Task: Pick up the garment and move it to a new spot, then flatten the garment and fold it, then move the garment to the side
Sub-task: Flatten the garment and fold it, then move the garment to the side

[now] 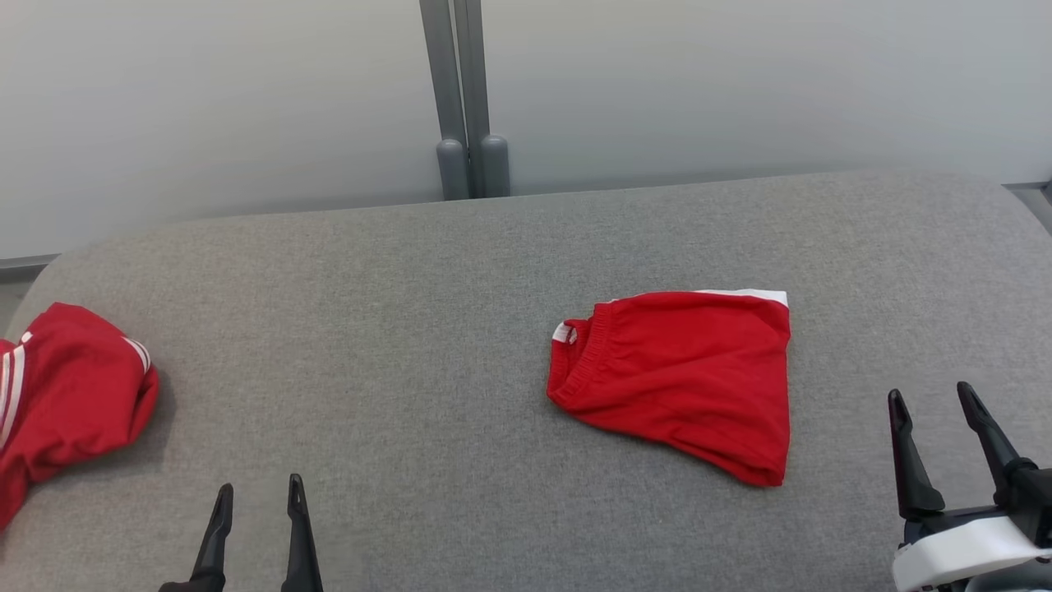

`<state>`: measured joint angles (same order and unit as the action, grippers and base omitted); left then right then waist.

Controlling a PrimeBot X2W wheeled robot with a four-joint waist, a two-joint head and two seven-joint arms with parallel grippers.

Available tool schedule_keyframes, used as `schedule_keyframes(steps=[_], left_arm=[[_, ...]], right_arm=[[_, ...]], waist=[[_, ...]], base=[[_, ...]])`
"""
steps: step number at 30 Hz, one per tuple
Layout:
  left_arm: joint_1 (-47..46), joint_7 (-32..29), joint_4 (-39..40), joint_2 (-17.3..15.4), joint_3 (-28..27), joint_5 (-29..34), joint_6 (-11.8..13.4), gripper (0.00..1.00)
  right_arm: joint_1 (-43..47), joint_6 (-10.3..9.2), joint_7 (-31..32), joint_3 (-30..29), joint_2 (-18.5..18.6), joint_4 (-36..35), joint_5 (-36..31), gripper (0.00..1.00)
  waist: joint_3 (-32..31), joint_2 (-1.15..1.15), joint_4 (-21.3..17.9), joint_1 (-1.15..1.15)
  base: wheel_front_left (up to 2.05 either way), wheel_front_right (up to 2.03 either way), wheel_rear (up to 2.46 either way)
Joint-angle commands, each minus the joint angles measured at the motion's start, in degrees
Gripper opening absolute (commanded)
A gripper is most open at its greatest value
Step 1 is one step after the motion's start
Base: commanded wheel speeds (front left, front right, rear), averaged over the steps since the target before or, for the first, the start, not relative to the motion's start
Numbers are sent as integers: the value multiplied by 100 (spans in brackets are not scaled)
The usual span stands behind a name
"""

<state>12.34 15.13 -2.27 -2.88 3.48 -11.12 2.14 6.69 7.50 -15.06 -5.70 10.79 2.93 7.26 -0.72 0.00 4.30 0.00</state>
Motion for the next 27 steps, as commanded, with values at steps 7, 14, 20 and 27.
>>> schedule_keyframes(steps=[7,14,20,27], left_arm=[[32,1,-16,-9,-197,85,-102,100],[73,1,36,-9,-208,60,-59,100],[-1,1,78,-9,-228,-13,-10,100],[-246,1,31,-9,-132,-44,-30,100]], right_arm=[[-8,-1,-15,31,-129,-55,-15,100],[-3,-1,-16,90,-131,-80,3,100],[-518,0,69,276,-56,170,659,100],[-1528,1,2578,-81,-74,900,2082,100]], waist=[[-37,0,87,0],[-6,0,87,0],[212,0,55,0],[430,0,240,0]], base=[[0,0,0],[0,0,0],[0,0,0],[0,0,0]])
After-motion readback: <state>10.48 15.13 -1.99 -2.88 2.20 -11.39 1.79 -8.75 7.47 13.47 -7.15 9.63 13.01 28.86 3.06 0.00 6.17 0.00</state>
